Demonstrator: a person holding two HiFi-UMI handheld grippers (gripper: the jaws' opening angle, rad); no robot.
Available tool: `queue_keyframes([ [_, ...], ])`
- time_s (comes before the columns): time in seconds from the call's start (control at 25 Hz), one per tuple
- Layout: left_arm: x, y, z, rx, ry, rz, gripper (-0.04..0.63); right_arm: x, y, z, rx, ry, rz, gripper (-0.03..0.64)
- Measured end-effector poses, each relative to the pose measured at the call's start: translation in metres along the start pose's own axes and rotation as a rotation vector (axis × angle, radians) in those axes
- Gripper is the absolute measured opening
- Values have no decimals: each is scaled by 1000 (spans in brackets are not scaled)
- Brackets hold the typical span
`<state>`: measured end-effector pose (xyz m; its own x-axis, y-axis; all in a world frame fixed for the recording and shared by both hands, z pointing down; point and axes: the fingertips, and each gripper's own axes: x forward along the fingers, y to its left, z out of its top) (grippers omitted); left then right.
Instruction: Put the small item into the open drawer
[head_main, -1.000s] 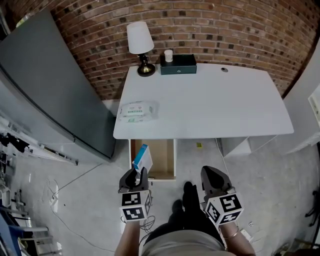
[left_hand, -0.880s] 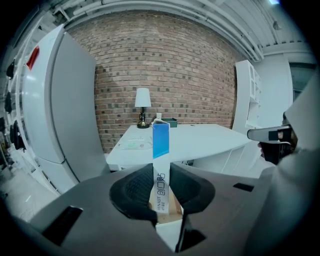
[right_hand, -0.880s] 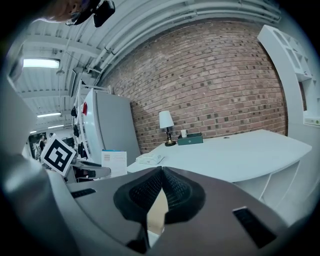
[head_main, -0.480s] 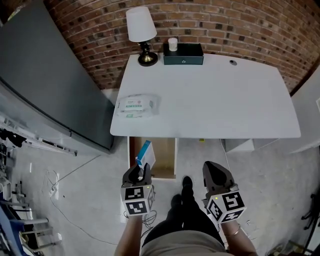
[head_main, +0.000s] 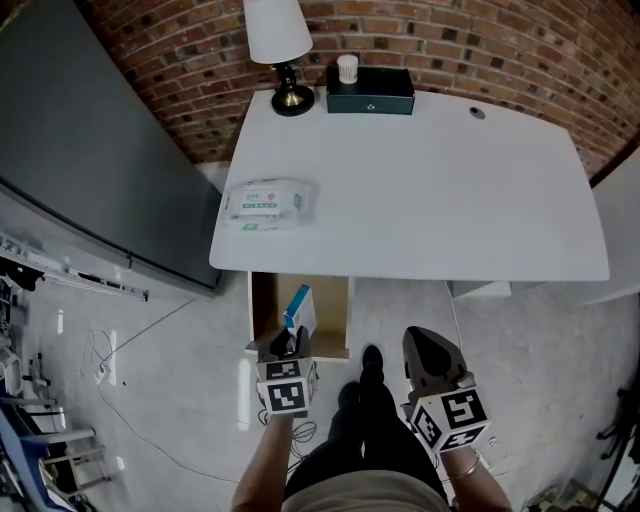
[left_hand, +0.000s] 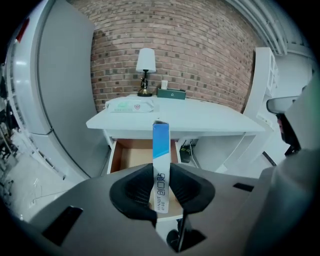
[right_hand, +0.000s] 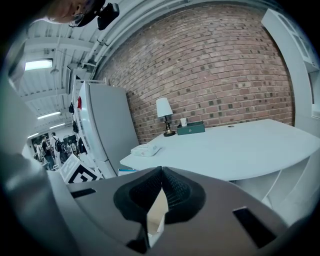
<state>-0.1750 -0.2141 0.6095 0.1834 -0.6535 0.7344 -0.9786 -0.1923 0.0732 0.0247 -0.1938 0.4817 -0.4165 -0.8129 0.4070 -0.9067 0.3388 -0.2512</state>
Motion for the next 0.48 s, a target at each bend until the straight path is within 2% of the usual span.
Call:
queue_keyframes([
  [0.48,102,11,-51,44,189,48,109,30,-17,-14,4,52,11,6],
])
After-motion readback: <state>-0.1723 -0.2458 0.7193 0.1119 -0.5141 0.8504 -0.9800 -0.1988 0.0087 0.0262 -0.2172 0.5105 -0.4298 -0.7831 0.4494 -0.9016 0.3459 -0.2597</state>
